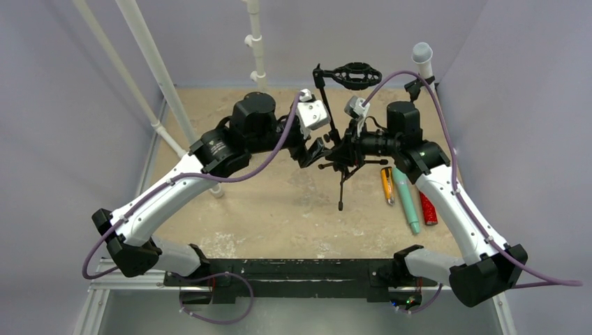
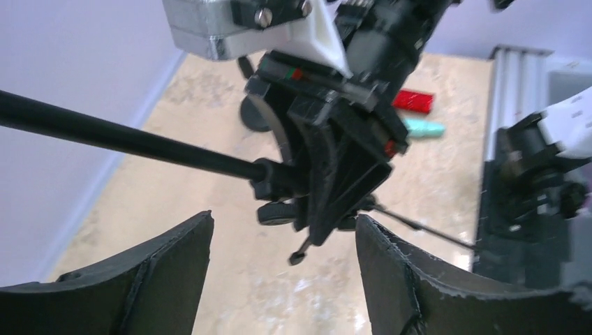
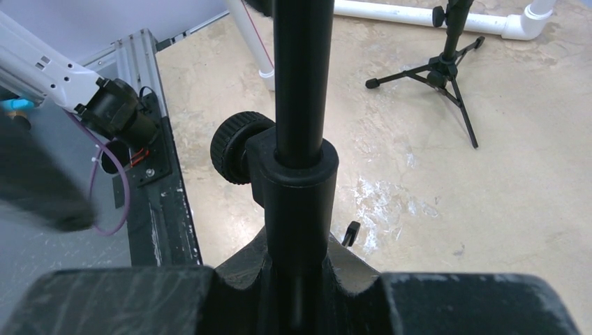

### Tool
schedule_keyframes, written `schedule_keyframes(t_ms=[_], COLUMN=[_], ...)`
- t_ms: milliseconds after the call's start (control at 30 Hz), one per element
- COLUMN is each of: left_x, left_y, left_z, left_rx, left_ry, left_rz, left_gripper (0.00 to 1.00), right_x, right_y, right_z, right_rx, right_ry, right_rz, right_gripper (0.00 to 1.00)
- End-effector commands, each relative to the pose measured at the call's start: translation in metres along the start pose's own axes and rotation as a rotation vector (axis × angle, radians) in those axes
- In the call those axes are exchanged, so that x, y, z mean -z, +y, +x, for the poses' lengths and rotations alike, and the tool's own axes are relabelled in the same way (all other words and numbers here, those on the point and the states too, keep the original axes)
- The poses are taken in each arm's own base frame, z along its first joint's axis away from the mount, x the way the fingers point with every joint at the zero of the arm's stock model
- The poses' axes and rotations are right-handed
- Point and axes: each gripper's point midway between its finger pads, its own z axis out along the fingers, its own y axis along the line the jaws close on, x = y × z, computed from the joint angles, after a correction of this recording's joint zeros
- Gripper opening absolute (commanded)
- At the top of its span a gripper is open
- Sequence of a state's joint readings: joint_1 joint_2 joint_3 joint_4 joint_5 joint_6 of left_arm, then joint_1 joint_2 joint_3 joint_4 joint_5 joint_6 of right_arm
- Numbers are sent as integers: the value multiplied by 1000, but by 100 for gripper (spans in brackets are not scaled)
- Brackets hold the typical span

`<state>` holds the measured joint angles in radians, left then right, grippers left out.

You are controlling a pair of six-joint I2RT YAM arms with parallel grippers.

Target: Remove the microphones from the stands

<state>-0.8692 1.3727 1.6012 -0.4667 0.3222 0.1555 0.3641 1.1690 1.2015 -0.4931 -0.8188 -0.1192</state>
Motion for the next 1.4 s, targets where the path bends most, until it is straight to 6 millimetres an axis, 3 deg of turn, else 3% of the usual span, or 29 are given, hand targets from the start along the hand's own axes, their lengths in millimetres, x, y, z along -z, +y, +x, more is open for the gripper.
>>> schedule_keyframes(t_ms=[0, 300, 500, 667, 867, 900, 933, 1000, 1100, 1200, 1367], left_x=[-5, -29, -37, -30, -14, -12, -11, -11, -9, -5, 3], left_y=[27, 18, 13, 5, -3, -4, -5, -5, 5, 13, 24], left_z=[6, 16, 25, 23, 9, 6, 5, 3, 4, 7, 13], left_rx=[-217, -289, -247, -126, 333, 410, 474, 594, 698, 631, 373], left_ry=[73, 107, 128, 105, 4, -18, -32, -55, -81, -81, -47], left_rz=[-123, -108, -95, -62, 161, 208, 255, 325, 347, 283, 102], left_gripper=[69, 48, 1, 0, 0, 1, 8, 41, 70, 82, 86], right_x=[8, 6, 7, 10, 12, 12, 12, 12, 13, 15, 15], right_y=[7, 6, 6, 6, 6, 6, 6, 6, 6, 5, 5], right_z=[-26, -22, -21, -22, -23, -23, -23, -23, -24, -23, -22], right_rx=[82, 70, 74, 97, 121, 122, 123, 123, 120, 120, 114], right_ry=[-86, -84, -86, -84, -84, -85, -85, -89, -90, -91, -92], right_rz=[-4, -11, -4, 2, 8, 7, 5, 5, 6, 9, 6], right_gripper=[0, 0, 0, 0, 0, 0, 0, 0, 0, 0, 0])
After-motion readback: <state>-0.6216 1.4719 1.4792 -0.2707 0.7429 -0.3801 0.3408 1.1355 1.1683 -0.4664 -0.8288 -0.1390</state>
